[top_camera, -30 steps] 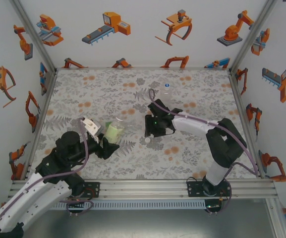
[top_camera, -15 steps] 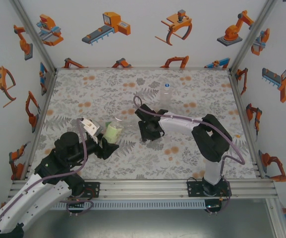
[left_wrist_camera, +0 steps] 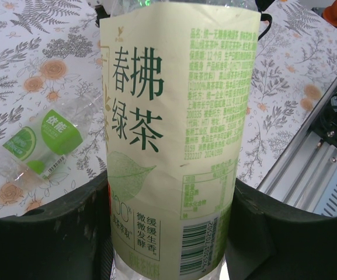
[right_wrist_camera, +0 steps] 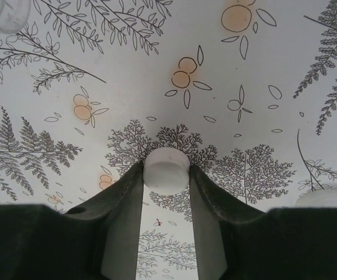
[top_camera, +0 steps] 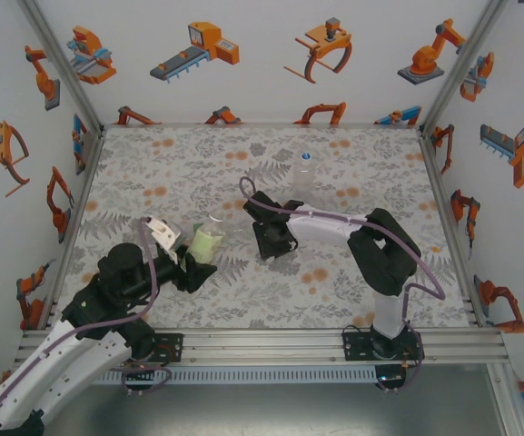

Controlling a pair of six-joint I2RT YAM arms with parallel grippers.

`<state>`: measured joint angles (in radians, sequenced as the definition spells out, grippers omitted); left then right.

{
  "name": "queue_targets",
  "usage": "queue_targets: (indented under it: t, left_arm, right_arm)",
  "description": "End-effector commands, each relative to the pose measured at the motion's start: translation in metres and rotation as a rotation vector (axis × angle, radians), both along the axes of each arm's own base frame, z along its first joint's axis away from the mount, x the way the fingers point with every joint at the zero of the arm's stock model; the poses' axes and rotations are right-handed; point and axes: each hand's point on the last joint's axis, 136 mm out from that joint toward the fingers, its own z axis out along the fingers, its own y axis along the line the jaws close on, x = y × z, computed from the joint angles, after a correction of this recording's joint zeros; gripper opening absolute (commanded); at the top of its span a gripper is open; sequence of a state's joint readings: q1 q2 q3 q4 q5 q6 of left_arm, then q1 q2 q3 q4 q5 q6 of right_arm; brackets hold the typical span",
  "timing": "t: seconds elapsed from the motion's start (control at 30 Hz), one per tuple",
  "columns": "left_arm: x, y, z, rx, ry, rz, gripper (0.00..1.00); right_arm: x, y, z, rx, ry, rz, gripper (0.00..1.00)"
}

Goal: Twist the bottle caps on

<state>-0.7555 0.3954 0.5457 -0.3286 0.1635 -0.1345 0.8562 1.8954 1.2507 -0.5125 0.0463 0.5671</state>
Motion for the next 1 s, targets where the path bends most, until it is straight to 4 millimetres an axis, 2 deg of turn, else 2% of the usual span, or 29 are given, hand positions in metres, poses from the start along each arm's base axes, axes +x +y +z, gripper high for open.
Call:
queue_targets:
  t: [0.0,0.17,0.47,0.97]
  left_arm:
    - [0.001,0.004,0.011,-0.025,-0.013,0.02,0.0]
    - [0.002,0.003,0.008,-0.014,-0.008,0.02,0.0]
    - [0.003,-0.003,0.008,-0.011,-0.006,-0.001,0.0]
    - [0.008,-0.011,0.008,0.003,-0.015,-0.025,0.0]
  right_arm:
    - [-0.003,-0.003,-0.006,-0.041,0.014,0.016,0.28]
    - [-0.003,-0.005,0.008,-0.033,-0.014,0.025,0.22]
    - [-0.009,-0.02,0.041,-0.02,-0.066,0.031,0.21]
    - [-0.019,-0.036,0.063,-0.003,-0.101,0.026,0.19]
